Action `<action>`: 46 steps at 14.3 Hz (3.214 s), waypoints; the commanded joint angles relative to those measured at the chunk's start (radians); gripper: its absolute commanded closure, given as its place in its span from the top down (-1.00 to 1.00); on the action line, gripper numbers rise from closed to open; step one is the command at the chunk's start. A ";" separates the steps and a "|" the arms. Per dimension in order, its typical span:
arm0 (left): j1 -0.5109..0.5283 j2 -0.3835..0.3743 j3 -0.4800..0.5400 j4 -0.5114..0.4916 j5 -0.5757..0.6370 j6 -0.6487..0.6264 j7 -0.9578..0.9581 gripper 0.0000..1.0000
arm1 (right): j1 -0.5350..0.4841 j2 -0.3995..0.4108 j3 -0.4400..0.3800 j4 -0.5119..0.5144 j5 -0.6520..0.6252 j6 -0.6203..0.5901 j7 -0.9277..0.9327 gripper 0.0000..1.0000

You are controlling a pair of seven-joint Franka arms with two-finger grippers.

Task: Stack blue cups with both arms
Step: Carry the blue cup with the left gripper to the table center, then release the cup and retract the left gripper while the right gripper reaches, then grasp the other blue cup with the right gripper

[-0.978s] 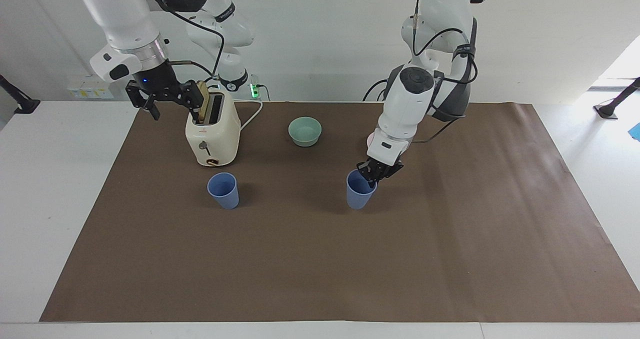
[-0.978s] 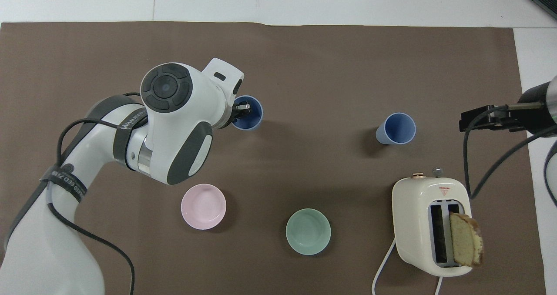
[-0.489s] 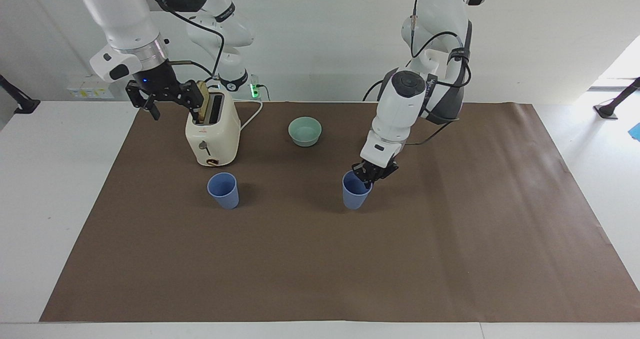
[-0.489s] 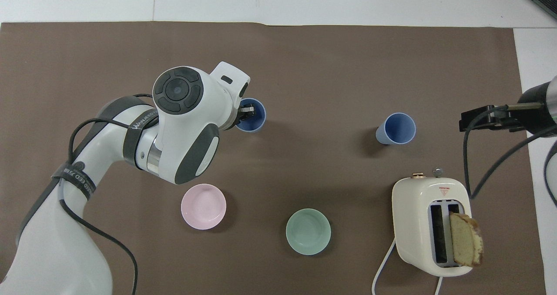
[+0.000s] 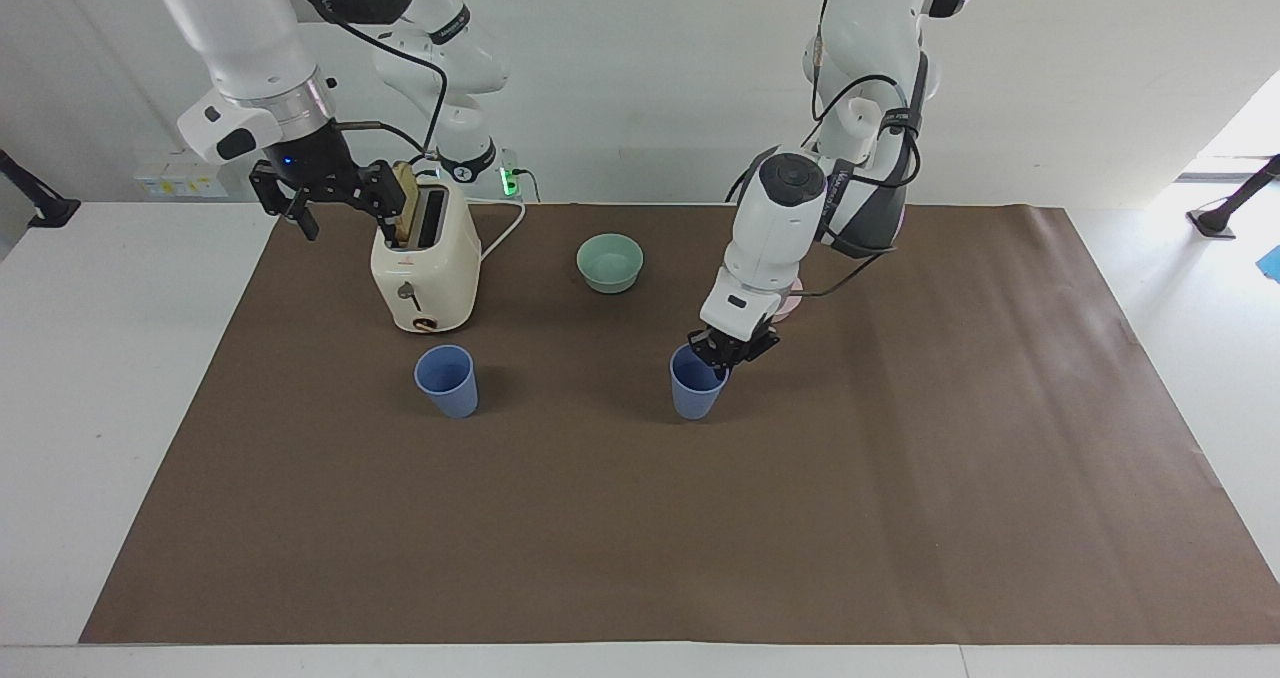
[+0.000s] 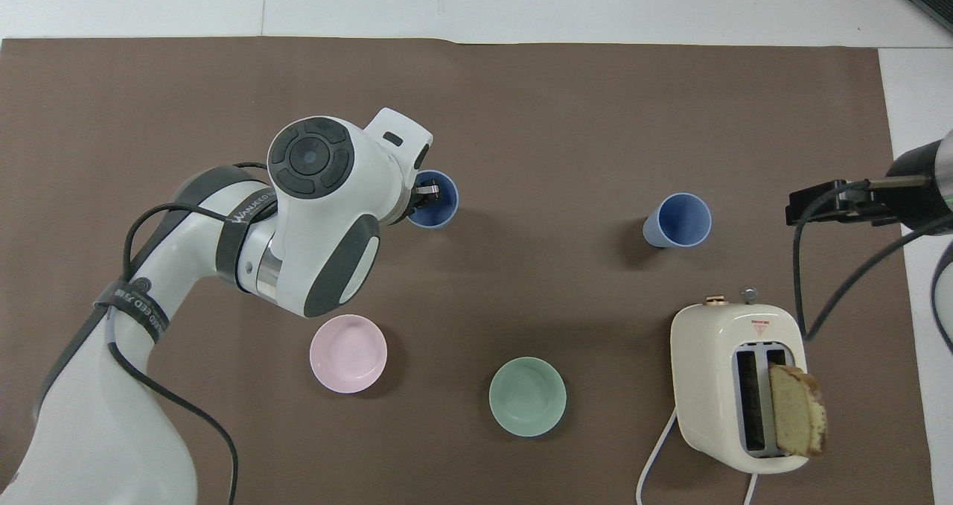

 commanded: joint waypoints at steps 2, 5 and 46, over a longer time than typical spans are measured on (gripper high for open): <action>-0.026 0.003 0.018 -0.016 0.016 0.031 -0.031 0.15 | -0.011 -0.016 0.007 -0.040 0.020 0.040 -0.016 1.00; -0.016 -0.002 0.021 0.001 0.019 0.021 -0.029 1.00 | -0.011 -0.007 0.007 -0.103 0.020 0.096 -0.013 1.00; 0.420 -0.482 0.047 0.162 0.023 -0.737 0.693 1.00 | 0.096 0.245 0.070 -0.013 0.034 0.253 0.158 -1.00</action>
